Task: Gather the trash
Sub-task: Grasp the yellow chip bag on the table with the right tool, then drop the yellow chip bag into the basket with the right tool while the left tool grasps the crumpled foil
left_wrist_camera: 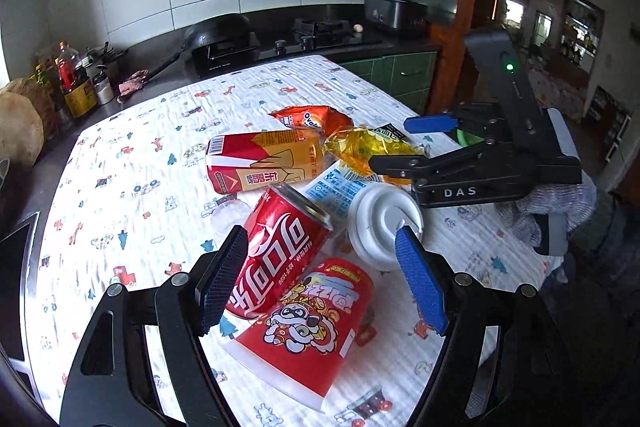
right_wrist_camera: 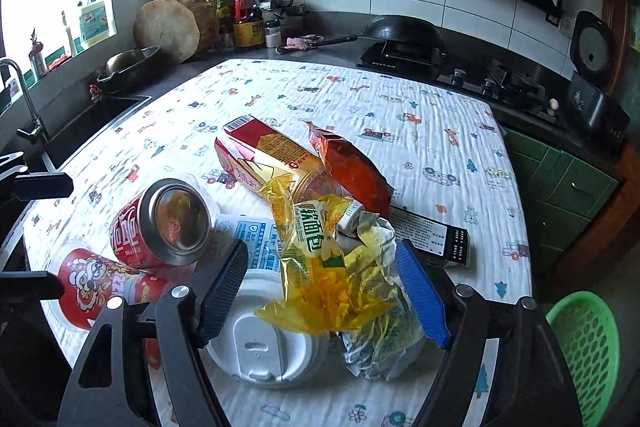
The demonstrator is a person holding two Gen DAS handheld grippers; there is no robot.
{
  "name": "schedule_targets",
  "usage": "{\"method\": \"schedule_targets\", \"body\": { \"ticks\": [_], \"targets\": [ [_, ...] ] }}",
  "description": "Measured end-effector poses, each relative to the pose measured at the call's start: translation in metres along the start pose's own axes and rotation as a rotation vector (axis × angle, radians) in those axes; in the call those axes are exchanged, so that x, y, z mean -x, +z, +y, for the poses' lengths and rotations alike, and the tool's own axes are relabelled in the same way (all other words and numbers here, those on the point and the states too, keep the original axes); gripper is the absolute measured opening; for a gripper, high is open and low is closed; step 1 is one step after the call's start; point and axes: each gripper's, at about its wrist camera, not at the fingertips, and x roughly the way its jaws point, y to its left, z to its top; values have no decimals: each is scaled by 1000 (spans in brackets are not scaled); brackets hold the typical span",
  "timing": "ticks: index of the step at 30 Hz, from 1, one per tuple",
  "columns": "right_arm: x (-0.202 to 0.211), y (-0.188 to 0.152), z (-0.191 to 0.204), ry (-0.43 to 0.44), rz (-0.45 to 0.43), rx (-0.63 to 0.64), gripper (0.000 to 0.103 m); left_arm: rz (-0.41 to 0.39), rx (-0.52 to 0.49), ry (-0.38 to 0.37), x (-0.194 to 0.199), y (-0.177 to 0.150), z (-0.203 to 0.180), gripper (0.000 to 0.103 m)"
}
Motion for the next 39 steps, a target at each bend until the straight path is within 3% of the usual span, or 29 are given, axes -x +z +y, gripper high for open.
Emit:
{"method": "schedule_targets", "body": {
  "ticks": [7,12,27,32,39],
  "targets": [
    [-16,1,1,3,39,2,52,4,-5,-5,-7,3,-2,75],
    [-6,-4,-7,44,16,-41,31,10,5,-5,-15,8,-4,75],
    [73,-25,-42,51,-135,-131,29,40,-17,-45,-51,33,-38,75],
    [100,-41,-69,7,-175,-184,29,82,-47,-80,-82,44,-68,75],
    [116,-75,-125,-92,-162,-285,29,171,-77,-65,-139,58,-96,75]
  ]
}}
